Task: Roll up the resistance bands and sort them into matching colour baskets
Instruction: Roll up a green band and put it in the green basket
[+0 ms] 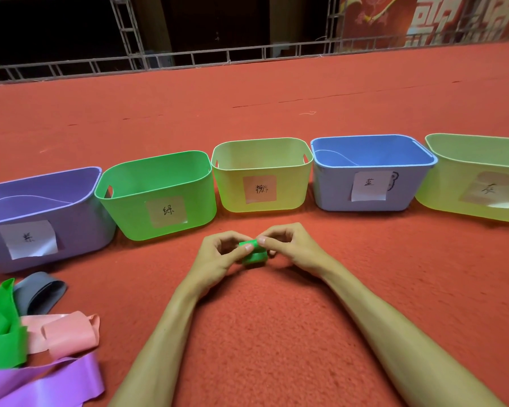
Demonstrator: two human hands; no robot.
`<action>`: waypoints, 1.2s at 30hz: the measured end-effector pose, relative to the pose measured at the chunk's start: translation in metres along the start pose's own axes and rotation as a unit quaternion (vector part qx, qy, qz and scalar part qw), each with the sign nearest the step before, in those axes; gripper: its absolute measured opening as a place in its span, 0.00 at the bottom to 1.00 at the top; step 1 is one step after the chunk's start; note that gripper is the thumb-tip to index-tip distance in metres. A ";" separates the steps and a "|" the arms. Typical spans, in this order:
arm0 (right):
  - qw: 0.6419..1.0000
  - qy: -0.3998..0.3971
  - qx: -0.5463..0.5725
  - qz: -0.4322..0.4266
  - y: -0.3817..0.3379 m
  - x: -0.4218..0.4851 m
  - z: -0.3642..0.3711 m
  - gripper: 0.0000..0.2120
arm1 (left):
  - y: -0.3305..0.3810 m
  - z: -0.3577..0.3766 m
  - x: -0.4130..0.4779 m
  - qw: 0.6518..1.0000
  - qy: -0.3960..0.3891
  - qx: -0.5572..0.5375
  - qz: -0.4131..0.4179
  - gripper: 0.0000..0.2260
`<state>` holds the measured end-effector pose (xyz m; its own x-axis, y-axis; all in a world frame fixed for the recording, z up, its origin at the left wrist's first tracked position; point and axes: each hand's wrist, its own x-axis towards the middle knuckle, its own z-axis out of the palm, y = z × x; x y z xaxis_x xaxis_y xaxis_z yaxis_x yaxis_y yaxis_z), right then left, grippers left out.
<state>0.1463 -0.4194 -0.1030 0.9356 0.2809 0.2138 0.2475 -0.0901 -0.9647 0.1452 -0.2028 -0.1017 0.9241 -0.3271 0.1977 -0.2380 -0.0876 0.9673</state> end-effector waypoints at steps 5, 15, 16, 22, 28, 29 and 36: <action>1.000 -0.002 -0.008 0.003 0.000 -0.002 0.001 0.07 | -0.003 -0.003 0.001 1.000 -0.001 -0.008 0.008 0.15; 1.000 -0.014 -0.010 -0.021 0.001 -0.003 -0.002 0.08 | -0.001 0.002 0.003 1.000 -0.005 0.024 -0.009 0.06; 1.000 -0.012 -0.009 -0.020 0.000 -0.002 -0.002 0.09 | 0.000 0.002 0.003 1.000 -0.005 0.018 -0.007 0.06; 1.000 -0.019 -0.003 0.004 -0.002 -0.002 0.002 0.07 | 0.000 -0.001 0.001 1.000 -0.007 -0.020 -0.003 0.08; 1.000 0.007 0.008 0.007 -0.002 -0.003 0.004 0.08 | -0.002 -0.001 0.001 1.000 0.011 0.001 -0.013 0.15; 1.000 0.016 0.016 0.007 -0.003 -0.003 0.004 0.09 | -0.002 0.000 0.001 1.000 0.013 0.003 -0.018 0.14; 0.997 0.077 0.013 -0.009 -0.004 -0.003 0.013 0.10 | 0.001 -0.002 -0.001 1.000 0.003 -0.017 -0.012 0.12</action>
<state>0.1396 -0.4074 -0.1016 0.9593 0.1311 0.2503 0.2599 -0.0619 -0.9636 0.1448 -0.2005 -0.1002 0.9313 -0.3193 0.1752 -0.2053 -0.0629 0.9767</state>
